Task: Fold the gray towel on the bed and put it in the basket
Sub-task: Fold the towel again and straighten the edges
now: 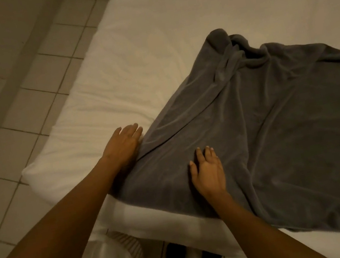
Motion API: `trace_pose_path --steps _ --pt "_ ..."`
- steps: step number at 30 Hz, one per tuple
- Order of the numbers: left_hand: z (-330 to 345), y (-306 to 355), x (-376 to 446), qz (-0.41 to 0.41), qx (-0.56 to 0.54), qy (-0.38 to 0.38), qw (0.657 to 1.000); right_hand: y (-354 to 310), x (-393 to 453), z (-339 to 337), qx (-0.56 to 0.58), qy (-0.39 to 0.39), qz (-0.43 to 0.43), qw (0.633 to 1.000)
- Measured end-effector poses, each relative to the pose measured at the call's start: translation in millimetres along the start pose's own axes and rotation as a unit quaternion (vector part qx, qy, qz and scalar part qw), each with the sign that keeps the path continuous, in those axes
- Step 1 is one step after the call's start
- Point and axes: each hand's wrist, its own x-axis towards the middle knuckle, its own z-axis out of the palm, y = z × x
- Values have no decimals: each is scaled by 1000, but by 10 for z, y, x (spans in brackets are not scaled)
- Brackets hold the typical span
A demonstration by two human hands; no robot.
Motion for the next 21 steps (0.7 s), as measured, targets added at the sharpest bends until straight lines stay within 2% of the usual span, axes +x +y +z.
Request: trace_pose_path --steps 7,12,16,19,21 --pt "-370 -202 883 44 25 51 997 -380 397 -109 18 4 15 1000" --pt "-462 -290 1584 104 66 63 990 -800 718 -32 60 9 17 998" --pt "-422 -341 1968 156 79 64 983 -1137 879 95 91 -46 20 995" --pt "-426 -392 2229 183 87 64 977 -1305 1052 174 149 -36 101 983" --pt "-443 -408 2385 194 80 70 975 -1366 1096 330 142 -36 146 978"
